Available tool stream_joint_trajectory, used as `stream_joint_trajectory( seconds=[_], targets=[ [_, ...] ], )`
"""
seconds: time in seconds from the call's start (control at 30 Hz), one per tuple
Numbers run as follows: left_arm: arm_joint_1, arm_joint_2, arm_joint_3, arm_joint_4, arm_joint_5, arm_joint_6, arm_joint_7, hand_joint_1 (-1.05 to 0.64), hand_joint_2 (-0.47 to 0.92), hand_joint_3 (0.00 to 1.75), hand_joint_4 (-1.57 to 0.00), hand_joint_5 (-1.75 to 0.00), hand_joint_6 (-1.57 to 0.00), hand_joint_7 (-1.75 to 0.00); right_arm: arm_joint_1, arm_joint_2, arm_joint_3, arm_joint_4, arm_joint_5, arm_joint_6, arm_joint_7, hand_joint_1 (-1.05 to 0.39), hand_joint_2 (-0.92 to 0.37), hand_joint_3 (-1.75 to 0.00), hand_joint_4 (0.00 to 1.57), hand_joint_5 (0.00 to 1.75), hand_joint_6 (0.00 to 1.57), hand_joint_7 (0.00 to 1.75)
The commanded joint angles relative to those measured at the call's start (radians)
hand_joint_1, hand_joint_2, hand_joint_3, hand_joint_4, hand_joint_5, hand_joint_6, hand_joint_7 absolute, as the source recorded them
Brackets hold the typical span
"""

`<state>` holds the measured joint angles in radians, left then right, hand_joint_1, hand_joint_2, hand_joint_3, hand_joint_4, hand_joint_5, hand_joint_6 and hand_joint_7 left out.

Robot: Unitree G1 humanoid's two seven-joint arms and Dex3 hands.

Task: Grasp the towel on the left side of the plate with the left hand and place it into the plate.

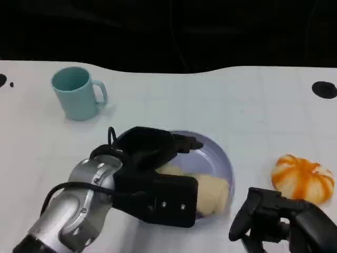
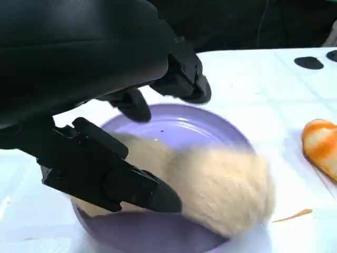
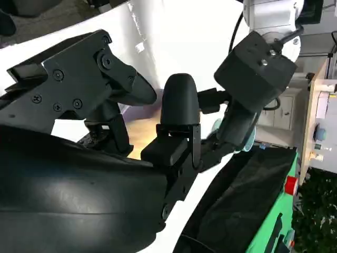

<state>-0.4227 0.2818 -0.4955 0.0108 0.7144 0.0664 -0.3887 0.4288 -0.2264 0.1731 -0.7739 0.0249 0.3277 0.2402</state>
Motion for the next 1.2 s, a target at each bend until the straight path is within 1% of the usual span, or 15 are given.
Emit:
stream_joint_trajectory(
  seconds=[0.03,0.27,0.37,0.43,0.53,0.63,0.73,0.8,0.83,0.87,0.9,0.93,0.97,1.03,1.2],
  targets=[
    [-0.004,0.043,0.029,-0.076,-0.003,0.014,-0.047,-0.86,0.92,0.17,0.00,-0.46,-0.10,0.00,0.007,-0.006,0.000,-0.007,-0.004,-0.009,-0.003,-0.13,-0.54,-1.11,0.76,1.68,0.70,1.35],
    [0.048,0.095,0.118,-0.206,-0.095,0.045,-0.127,-0.78,0.92,0.16,-0.05,-0.55,-0.17,-0.04,0.012,-0.006,-0.006,-0.006,-0.005,-0.016,-0.003,-0.13,-0.55,-1.08,0.77,1.67,0.70,1.35],
    [0.084,0.103,0.170,-0.265,-0.159,0.062,-0.143,-0.70,0.92,0.17,-0.13,-0.60,-0.24,-0.07,0.013,-0.006,-0.007,-0.008,-0.005,-0.013,-0.003,-0.13,-0.56,-1.08,0.77,1.67,0.70,1.35],
    [0.119,0.101,0.220,-0.299,-0.226,0.063,-0.138,-0.59,0.92,0.20,-0.25,-0.63,-0.33,-0.10,0.012,-0.006,-0.009,-0.009,-0.002,-0.012,-0.002,-0.13,-0.56,-1.07,0.76,1.66,0.70,1.34],
    [0.182,0.066,0.314,-0.323,-0.409,0.067,-0.144,-0.48,0.92,0.20,-0.45,-0.69,-0.50,-0.15,0.009,-0.007,-0.013,-0.007,0.005,-0.011,0.002,-0.12,-0.56,-1.07,0.76,1.66,0.70,1.34],
    [0.243,0.025,0.381,-0.353,-0.564,0.085,-0.132,-0.38,0.92,0.20,-0.58,-0.74,-0.62,-0.19,0.005,-0.007,-0.011,-0.006,-0.001,-0.009,0.000,-0.11,-0.55,-1.09,0.77,1.67,0.70,1.34],
    [0.316,-0.026,0.438,-0.398,-0.669,0.095,-0.088,-0.30,0.92,0.21,-0.71,-0.85,-0.76,-0.25,0.002,-0.008,-0.009,0.001,-0.008,-0.014,-0.001,-0.11,-0.55,-1.09,0.77,1.66,0.71,1.34],
    [0.360,-0.050,0.463,-0.436,-0.715,0.119,-0.061,-0.28,0.91,0.21,-0.72,-0.94,-0.81,-0.27,0.000,-0.008,-0.008,0.003,-0.009,-0.015,-0.001,-0.11,-0.55,-1.09,0.77,1.66,0.71,1.34],
    [0.386,-0.065,0.478,-0.459,-0.748,0.136,-0.049,-0.20,0.83,0.37,-0.73,-1.04,-0.85,-0.34,0.000,-0.008,-0.009,0.005,-0.007,-0.016,0.001,-0.11,-0.55,-1.09,0.77,1.66,0.71,1.34],
    [0.410,-0.077,0.491,-0.478,-0.778,0.149,-0.040,-0.10,0.58,0.87,-0.75,-1.14,-0.88,-0.48,0.000,-0.008,-0.010,0.006,-0.005,-0.018,0.002,-0.12,-0.55,-1.09,0.77,1.66,0.71,1.34],
    [0.439,-0.086,0.503,-0.499,-0.800,0.157,-0.029,-0.06,0.46,1.12,-0.76,-1.18,-0.88,-0.57,0.000,-0.007,-0.010,0.005,-0.002,-0.017,0.002,-0.12,-0.55,-1.09,0.77,1.66,0.71,1.34],
    [0.464,-0.087,0.510,-0.518,-0.806,0.162,-0.018,-0.03,0.38,1.31,-0.78,-1.23,-0.89,-0.70,0.001,-0.006,-0.012,0.004,0.001,-0.013,0.002,-0.12,-0.55,-1.09,0.76,1.66,0.71,1.34],
    [0.486,-0.086,0.515,-0.535,-0.809,0.167,-0.008,-0.03,0.34,1.43,-0.79,-1.29,-0.88,-0.85,0.002,-0.005,-0.012,0.003,0.003,-0.012,0.002,-0.12,-0.55,-1.09,0.76,1.66,0.70,1.34],
    [0.530,-0.091,0.528,-0.578,-0.828,0.207,0.019,-0.03,0.33,1.49,-0.81,-1.37,-0.88,-1.01,0.002,-0.003,-0.013,0.002,0.005,-0.011,0.002,-0.11,-0.55,-1.09,0.76,1.66,0.70,1.34],
    [0.617,-0.115,0.564,-0.680,-0.908,0.326,0.074,-0.05,0.37,1.49,-0.83,-1.62,-0.82,-1.33,0.000,-0.006,-0.015,0.001,0.007,-0.010,0.005,-0.11,-0.56,-1.09,0.75,1.67,0.70,1.34]
  ],
)
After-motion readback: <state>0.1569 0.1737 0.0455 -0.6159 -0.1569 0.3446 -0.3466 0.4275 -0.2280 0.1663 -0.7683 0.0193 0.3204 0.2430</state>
